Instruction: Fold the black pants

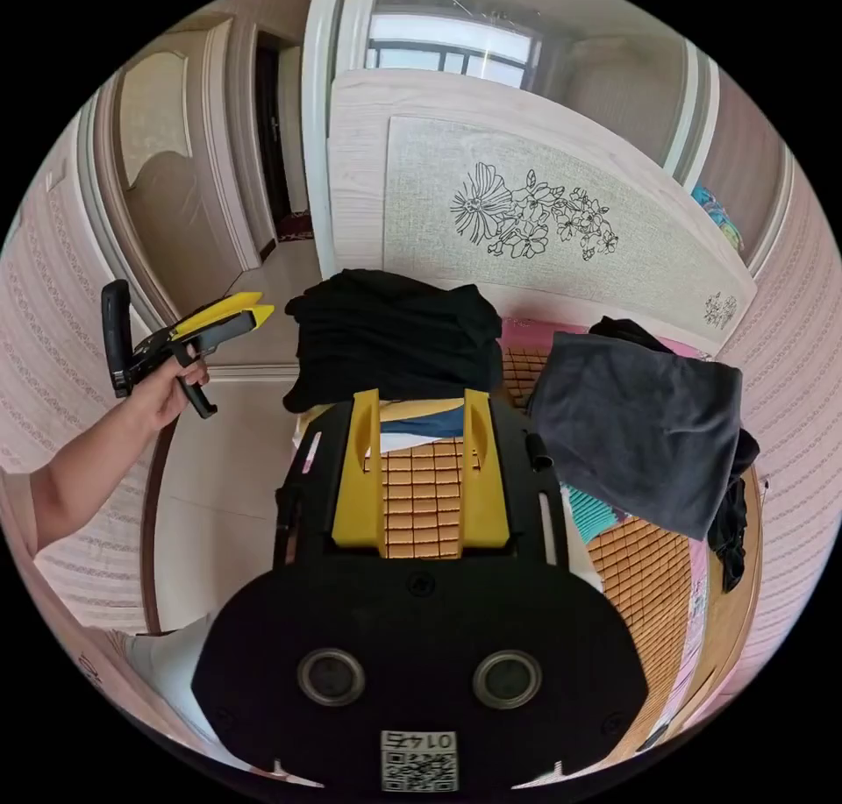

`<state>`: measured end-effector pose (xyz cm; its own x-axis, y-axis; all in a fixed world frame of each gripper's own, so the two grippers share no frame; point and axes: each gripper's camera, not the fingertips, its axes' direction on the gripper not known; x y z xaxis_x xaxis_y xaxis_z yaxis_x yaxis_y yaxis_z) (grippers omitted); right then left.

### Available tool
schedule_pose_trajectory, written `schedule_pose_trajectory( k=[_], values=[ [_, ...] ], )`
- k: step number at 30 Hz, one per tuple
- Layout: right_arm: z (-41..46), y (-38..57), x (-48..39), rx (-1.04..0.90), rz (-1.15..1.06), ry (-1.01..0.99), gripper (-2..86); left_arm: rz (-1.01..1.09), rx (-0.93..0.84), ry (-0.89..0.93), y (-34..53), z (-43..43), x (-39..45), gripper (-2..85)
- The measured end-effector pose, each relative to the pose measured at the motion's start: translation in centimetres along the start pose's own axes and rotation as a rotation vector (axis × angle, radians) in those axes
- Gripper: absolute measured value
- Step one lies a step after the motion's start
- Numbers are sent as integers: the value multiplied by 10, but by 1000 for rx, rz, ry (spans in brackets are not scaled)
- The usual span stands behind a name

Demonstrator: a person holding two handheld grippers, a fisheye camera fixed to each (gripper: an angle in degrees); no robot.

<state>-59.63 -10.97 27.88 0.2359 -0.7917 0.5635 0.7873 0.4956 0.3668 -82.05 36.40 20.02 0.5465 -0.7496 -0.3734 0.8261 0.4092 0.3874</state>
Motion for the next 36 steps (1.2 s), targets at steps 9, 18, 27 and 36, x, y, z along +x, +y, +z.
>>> schedule_pose_trajectory(
  k=[9,18,27,36],
  values=[
    [85,-82,34,-45,127,93,134,128,-101,-4,-36,47,16,116],
    [33,-77,50,51,52,46,3,256,-96,-102,-71,28,45,73],
    [-75,-17,71,197,51,-30,-4,403,-51,14,-80,-26,93,10],
    [-155,314,76,38,498,44,-2,462,-296,555,105,-90,217,-8]
  ],
)
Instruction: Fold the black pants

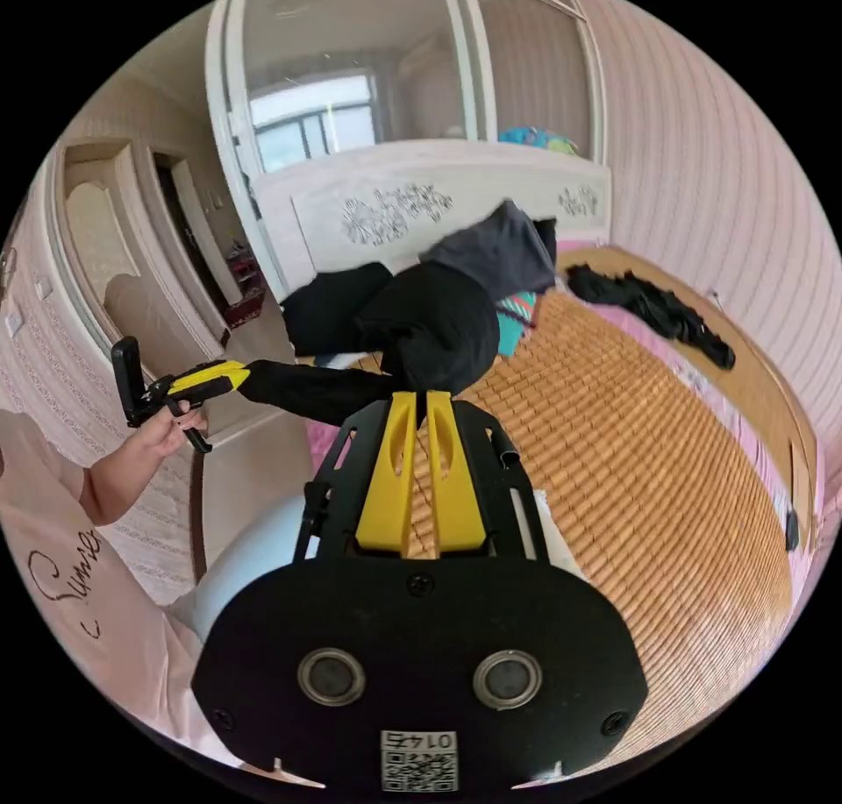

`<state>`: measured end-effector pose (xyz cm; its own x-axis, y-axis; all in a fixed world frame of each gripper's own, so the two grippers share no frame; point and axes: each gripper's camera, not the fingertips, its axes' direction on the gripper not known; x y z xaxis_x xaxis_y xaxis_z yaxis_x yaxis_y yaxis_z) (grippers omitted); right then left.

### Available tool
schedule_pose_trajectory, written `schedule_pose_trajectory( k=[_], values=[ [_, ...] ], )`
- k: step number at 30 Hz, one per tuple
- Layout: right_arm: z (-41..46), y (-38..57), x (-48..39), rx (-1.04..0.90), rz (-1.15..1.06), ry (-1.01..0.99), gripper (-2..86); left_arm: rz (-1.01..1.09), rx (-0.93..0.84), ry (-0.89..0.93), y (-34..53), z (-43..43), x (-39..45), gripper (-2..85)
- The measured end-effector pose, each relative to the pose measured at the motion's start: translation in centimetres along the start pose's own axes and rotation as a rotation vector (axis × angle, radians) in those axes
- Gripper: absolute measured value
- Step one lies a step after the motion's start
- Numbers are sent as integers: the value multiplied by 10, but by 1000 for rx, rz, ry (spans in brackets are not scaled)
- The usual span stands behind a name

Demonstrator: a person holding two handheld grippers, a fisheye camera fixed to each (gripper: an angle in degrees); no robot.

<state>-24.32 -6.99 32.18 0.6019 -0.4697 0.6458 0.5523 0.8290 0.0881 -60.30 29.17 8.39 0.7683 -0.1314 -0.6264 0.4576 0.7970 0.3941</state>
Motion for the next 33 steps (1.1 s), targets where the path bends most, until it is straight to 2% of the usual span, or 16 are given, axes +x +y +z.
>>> schedule_pose_trajectory(
  k=[2,4,6,13,20,24,29,33],
  values=[
    [31,83,23,-219,128,14,-2,-63,-122,61,35,35,14,-8],
    [48,125,26,-348,161,27,-2,-66,-244,93,63,58,31,-9],
    [49,147,27,-381,196,10,-1,-18,-253,92,64,52,42,-9],
    [-4,185,64,-234,381,-83,-2,37,-294,197,61,36,61,-9],
    [-108,208,106,13,432,85,-2,157,-230,456,52,33,135,-10],
    [-145,218,135,25,463,105,-2,248,-165,444,47,36,173,-10],
    [-166,239,162,25,504,36,-2,129,-150,419,42,44,157,-10],
    [-203,220,204,187,559,-112,-2,147,-56,358,-40,54,150,-10]
  ],
)
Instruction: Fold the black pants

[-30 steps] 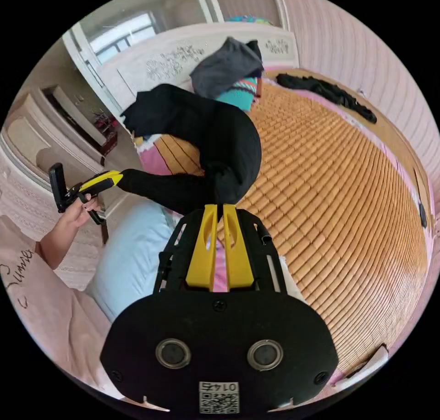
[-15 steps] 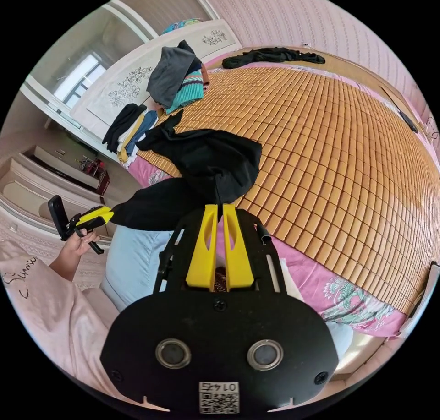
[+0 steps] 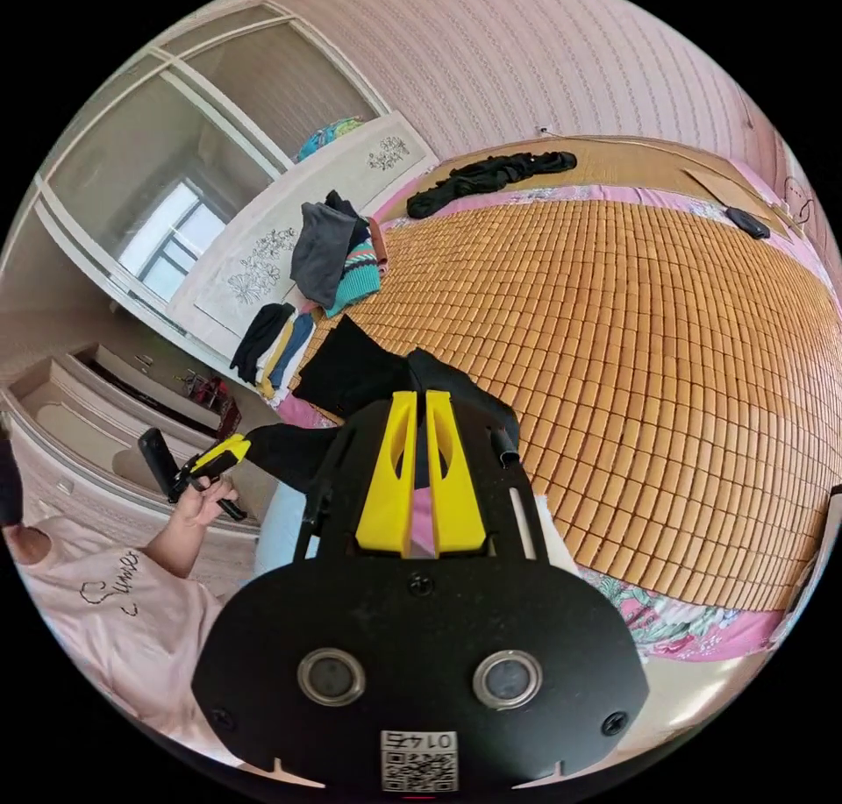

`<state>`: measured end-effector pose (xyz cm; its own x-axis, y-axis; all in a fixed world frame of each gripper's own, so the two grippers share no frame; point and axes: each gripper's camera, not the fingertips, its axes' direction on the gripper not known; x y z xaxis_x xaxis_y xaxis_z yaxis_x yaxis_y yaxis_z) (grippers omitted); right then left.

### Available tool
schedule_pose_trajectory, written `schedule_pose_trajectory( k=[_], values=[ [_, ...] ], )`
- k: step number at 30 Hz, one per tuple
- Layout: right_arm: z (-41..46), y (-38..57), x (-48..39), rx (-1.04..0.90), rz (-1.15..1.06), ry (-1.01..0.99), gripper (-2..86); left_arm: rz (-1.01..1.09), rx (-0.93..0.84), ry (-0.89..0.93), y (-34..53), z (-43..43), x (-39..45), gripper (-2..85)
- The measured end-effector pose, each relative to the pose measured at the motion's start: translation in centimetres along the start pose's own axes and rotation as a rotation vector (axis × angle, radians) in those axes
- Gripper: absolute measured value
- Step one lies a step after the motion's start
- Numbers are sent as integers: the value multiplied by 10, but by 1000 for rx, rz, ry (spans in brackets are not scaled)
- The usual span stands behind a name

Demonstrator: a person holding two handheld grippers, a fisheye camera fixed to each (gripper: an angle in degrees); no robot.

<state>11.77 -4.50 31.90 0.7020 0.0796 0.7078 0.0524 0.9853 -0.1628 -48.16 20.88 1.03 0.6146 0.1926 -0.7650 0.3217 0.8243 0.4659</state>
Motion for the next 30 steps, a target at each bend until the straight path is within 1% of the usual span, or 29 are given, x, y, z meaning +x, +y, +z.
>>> schedule_pose_trajectory(
  k=[1,2,3,4,5,7,9,10,11,12,13,14,15,16,17,19,20,21,24,26,27,29,30],
  values=[
    [-28,-21,1,102,7,-57,-2,40,67,-2,-41,-6,4,-10],
    [-65,-39,-5,232,-17,-105,-2,71,106,-2,-63,-12,10,-10],
    [-87,-46,-10,304,-43,-124,-2,144,192,7,-105,-28,29,-10],
    [-132,-50,-25,457,-121,-137,-2,235,292,29,-139,-50,56,-10],
    [-176,-43,-39,595,-205,-127,-1,287,338,40,-152,-60,70,-10],
    [-226,-20,-51,738,-278,-111,-1,480,449,52,-175,-88,125,-10],
    [-253,10,-50,790,-275,-93,-1,581,459,42,-169,-86,151,-10],
    [-258,30,-43,787,-249,-59,0,608,426,49,-157,-73,158,-10],
    [-254,50,-30,746,-193,-14,0,609,397,59,-150,-64,158,-10],
    [-249,60,-21,715,-155,4,0,591,314,83,-133,-41,154,-10],
    [-232,78,1,631,-66,19,1,552,213,86,-111,-11,145,-10],
    [-208,96,27,520,43,11,2,525,160,83,-98,4,138,-10],
    [-193,105,40,455,103,0,2,459,45,67,-70,36,123,-10],
    [-161,122,65,316,209,-22,3,398,-72,39,-40,66,107,-10],
    [-128,136,86,172,290,-22,4,369,-121,28,-25,78,99,-10],
    [-85,153,106,-12,366,12,5,226,-315,-6,30,119,66,-10],
    [-66,159,110,-95,369,53,4,197,-362,-14,41,127,60,-10],
    [-60,160,111,-121,364,67,4,148,-419,-26,60,136,51,-10],
    [-53,147,106,-120,302,113,6,85,-401,-13,77,130,43,-10],
    [-48,119,97,-126,175,219,17,79,-373,-17,78,123,44,-10],
    [-46,111,96,-125,149,266,21,73,-363,-15,78,120,44,-10],
    [-30,77,100,-102,98,423,76,61,-344,-11,76,114,44,-10],
    [-24,69,105,-104,101,449,95,55,-333,-9,74,110,45,-10]
  ],
)
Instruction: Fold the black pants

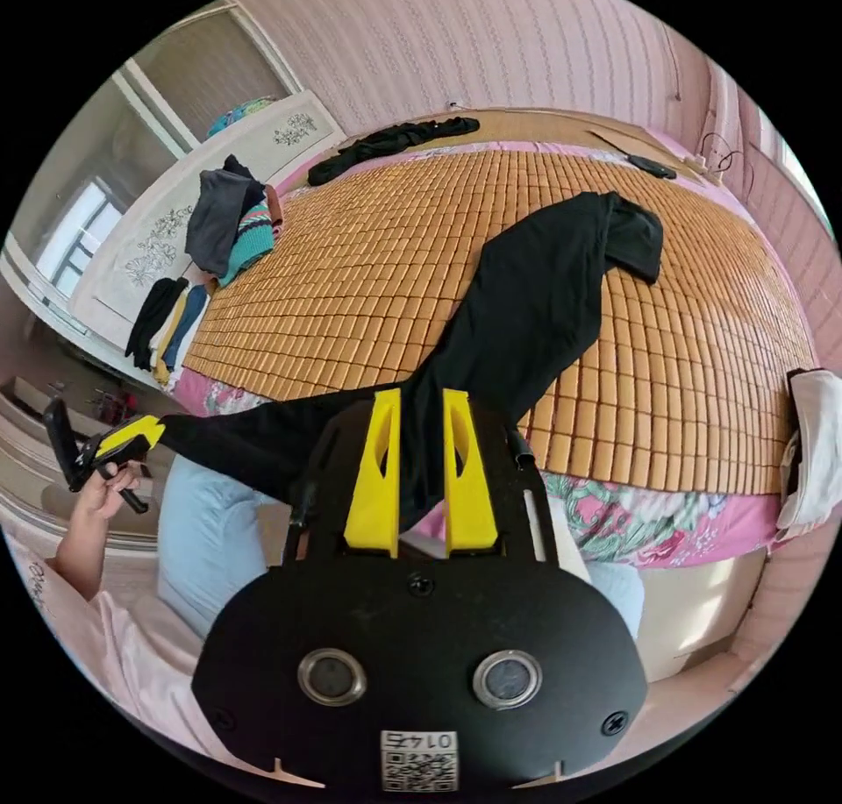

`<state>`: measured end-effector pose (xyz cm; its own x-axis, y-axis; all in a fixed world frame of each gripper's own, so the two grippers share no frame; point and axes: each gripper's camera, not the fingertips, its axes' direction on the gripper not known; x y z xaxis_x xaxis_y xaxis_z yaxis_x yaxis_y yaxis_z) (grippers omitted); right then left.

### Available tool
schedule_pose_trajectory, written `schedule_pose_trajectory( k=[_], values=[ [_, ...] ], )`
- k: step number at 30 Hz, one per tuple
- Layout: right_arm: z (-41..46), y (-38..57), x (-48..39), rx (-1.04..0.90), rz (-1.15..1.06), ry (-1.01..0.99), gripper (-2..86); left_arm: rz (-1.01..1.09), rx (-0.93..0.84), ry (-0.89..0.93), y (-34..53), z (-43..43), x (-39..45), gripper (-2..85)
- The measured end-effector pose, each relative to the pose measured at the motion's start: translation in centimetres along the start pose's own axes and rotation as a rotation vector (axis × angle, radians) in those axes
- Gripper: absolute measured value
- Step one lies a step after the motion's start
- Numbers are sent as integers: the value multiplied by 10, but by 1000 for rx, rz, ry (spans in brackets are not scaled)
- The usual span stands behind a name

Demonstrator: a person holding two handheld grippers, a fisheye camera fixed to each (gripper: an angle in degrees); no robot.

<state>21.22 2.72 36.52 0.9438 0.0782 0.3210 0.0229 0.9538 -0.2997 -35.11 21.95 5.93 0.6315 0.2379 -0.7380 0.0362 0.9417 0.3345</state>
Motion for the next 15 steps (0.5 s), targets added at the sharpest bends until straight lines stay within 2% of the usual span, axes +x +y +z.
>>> schedule_pose_trajectory(
  k=[2,4,6,7,8,12,13,15],
  values=[
    [33,-40,8,-103,63,-10,151,-1,11,-5,-1,-7,1,-10],
    [55,-64,11,-149,85,-59,157,-3,26,-14,1,-18,3,-10],
    [78,-81,14,-208,116,20,155,-16,39,-19,4,-28,3,-10],
    [94,-86,16,-271,127,67,142,-30,46,-29,8,-34,2,-10],
    [93,-87,12,-247,90,120,127,-39,46,-38,10,-37,0,-10],
    [90,-95,22,-302,89,141,70,-108,68,-87,19,-44,-19,-10],
    [78,-99,33,-288,86,53,34,-138,77,-91,14,-43,-30,-10],
    [49,-111,58,-210,142,-115,23,-120,100,-114,-7,-43,-44,-10]
  ],
)
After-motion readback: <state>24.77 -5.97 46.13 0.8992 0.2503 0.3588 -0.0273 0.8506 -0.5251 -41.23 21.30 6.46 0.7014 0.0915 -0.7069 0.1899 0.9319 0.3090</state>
